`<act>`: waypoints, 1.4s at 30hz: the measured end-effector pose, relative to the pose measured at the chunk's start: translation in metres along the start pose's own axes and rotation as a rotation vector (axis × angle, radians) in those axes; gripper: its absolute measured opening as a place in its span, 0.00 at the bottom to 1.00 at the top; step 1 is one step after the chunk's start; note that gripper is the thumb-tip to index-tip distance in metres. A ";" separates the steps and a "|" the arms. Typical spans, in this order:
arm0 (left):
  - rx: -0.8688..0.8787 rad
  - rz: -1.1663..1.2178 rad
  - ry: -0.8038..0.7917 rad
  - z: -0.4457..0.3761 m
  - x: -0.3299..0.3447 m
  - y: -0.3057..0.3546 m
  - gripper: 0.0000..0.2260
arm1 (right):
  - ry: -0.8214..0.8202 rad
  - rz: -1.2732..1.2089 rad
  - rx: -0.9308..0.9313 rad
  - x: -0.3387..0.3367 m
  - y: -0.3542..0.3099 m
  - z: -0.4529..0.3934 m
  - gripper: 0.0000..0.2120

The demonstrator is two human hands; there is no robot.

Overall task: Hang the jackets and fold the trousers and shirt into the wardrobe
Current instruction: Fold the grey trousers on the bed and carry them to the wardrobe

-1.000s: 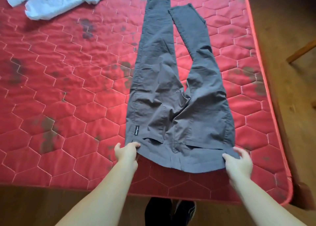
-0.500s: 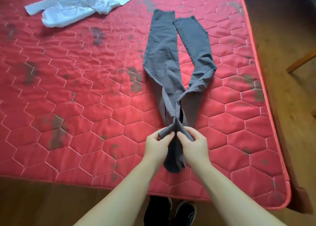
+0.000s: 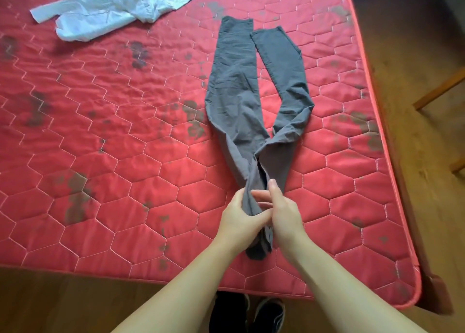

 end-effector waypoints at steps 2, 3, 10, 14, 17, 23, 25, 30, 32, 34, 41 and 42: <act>-0.102 0.077 0.097 0.000 -0.012 -0.015 0.07 | -0.059 0.081 0.015 0.006 0.006 -0.005 0.18; -0.149 0.132 0.128 0.002 -0.017 -0.023 0.05 | -0.071 0.135 0.004 0.008 0.009 -0.007 0.15; -0.163 0.122 0.082 0.011 -0.033 -0.032 0.03 | 0.238 0.245 0.191 -0.034 0.073 -0.005 0.08; -0.099 0.283 -0.134 0.001 -0.018 -0.004 0.06 | 0.087 -0.252 0.555 -0.029 0.126 0.013 0.26; -0.033 0.560 -0.248 -0.009 -0.031 0.012 0.08 | -0.094 -0.644 0.441 -0.014 0.100 -0.002 0.24; -0.350 0.411 -0.044 0.020 -0.116 -0.077 0.11 | -0.068 -0.128 0.270 -0.011 0.054 -0.028 0.13; -0.598 0.243 -0.052 0.046 -0.118 -0.126 0.07 | -0.069 0.373 0.356 -0.007 0.076 -0.020 0.14; -0.729 0.228 0.005 0.077 -0.100 -0.164 0.08 | -0.050 0.353 0.584 -0.004 0.117 0.004 0.12; -0.598 0.234 -0.020 0.068 -0.098 -0.124 0.09 | -0.031 0.288 0.584 -0.002 0.081 0.000 0.12; -0.347 0.368 0.015 0.047 -0.110 -0.053 0.07 | 0.013 0.311 0.390 0.000 0.001 -0.019 0.08; -0.458 0.072 -0.076 0.061 -0.110 0.041 0.06 | 0.059 0.611 0.282 0.007 -0.106 0.007 0.04; -0.524 0.022 -0.138 0.068 -0.104 0.034 0.06 | -0.006 0.512 0.411 0.006 -0.087 0.019 0.05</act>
Point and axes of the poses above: each hand's wrist, its own z-axis away from the middle knuckle, its own x-axis out of the palm, y = z × x, the point moved 6 cm from there along -z, towards the middle knuckle, and after that the axes turned 15 degrees about -y, right-handed, at the moved point
